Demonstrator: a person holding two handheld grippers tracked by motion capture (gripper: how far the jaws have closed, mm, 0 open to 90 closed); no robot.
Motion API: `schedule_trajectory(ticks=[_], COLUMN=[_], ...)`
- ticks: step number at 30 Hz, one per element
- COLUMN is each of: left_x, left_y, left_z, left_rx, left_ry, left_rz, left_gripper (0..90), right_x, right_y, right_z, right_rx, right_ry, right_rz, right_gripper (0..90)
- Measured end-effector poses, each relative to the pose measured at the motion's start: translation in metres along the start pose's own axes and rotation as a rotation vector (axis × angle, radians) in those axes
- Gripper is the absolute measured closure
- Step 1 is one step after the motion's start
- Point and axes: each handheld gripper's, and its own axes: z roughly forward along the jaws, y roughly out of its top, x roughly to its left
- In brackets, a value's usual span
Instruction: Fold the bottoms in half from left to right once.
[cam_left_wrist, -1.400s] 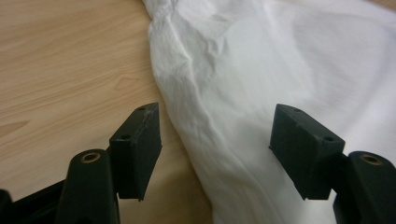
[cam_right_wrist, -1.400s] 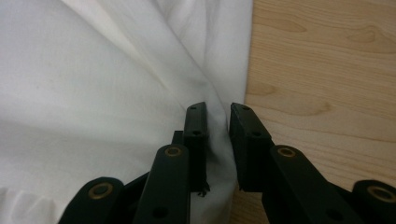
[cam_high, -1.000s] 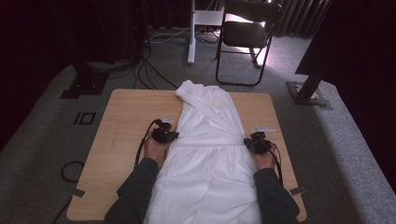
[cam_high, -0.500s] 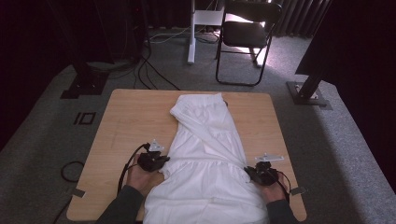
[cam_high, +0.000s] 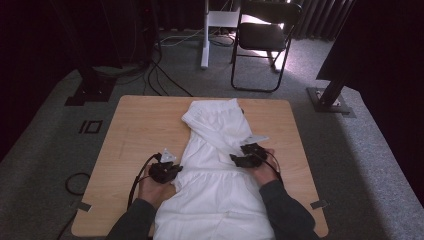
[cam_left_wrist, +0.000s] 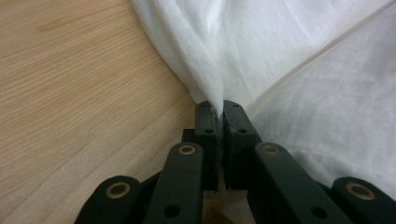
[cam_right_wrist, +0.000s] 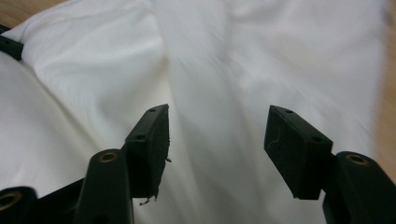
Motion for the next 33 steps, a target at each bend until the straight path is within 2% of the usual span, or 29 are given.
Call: schedule_trajectory(ticks=[1,3,4,5,6,7,9,11,12,14,15,17,20,23,25,27,29,30,32,33], left_x=[0.000,0.000,0.000,-0.001,-0.001,-0.001,-0.001,-0.002,-0.003,-0.004,-0.005,-0.006,-0.009,-0.008,-0.005,0.002,0.011,0.015,0.020,0.020], left_y=[0.000,-0.001,-0.001,-0.002,-0.002,-0.002,-0.002,-0.002,-0.002,-0.001,-0.001,-0.001,0.000,0.000,0.001,0.003,0.011,0.018,0.037,0.037], left_z=[0.000,0.000,0.000,0.000,0.000,-0.001,-0.001,-0.001,-0.001,-0.002,-0.002,-0.001,-0.001,-0.003,-0.005,-0.009,-0.015,-0.017,-0.016,-0.016], left_rx=[0.000,-0.007,-0.007,-0.008,-0.008,-0.007,-0.005,-0.003,-0.002,0.004,0.007,0.004,0.010,0.022,0.029,-0.004,-0.038,-0.056,-0.091,-0.091], left_ry=[0.000,0.000,0.002,0.005,0.007,0.006,0.003,0.005,0.008,0.019,0.020,0.019,0.027,0.009,0.012,0.034,0.049,0.060,0.055,0.055], left_rz=[-0.003,-0.006,-0.003,-0.004,-0.002,-0.001,0.005,0.009,0.012,0.027,0.031,0.033,0.050,0.047,0.038,0.003,-0.045,-0.057,-0.067,-0.067], left_gripper=[86.5,86.5,86.3,86.1,86.1,86.2,86.4,86.8,86.9,86.9,87.0,86.9,86.9,86.5,80.0,68.3,64.3,61.2,58.0,56.0], right_x=[0.003,0.005,0.007,0.005,0.003,-0.001,-0.014,-0.035,-0.045,-0.065,-0.074,-0.086,-0.090,-0.090,-0.089,-0.088,-0.087,-0.087,-0.086,-0.086], right_y=[0.006,0.011,0.021,0.023,0.024,0.024,0.023,0.025,0.024,0.020,0.015,0.002,-0.016,-0.025,-0.026,-0.026,-0.025,-0.025,-0.025,-0.025], right_z=[0.010,0.017,0.036,0.043,0.048,0.052,0.049,0.033,0.023,0.004,-0.001,-0.001,0.014,0.028,0.033,0.032,0.033,0.033,0.033,0.033], right_rx=[0.009,0.013,0.027,0.050,0.077,0.095,0.087,0.026,-0.010,-0.061,-0.071,-0.053,0.001,0.030,0.039,0.046,0.051,0.053,0.053,0.053], right_ry=[0.006,0.005,0.001,-0.014,-0.023,-0.017,-0.045,-0.082,-0.129,-0.202,-0.213,-0.197,-0.204,-0.189,-0.190,-0.195,-0.203,-0.206,-0.207,-0.207], right_rz=[-0.013,-0.013,-0.015,-0.024,-0.029,-0.035,-0.027,0.066,0.107,0.183,0.218,0.266,0.296,0.311,0.307,0.299,0.278,0.274,0.283,0.283], right_gripper=[36.4,34.6,34.0,37.9,45.2,58.3,72.3,86.2,89.0,89.6,89.6,89.4,88.9,86.6,85.4,85.0,85.0,85.1,85.1,85.1])
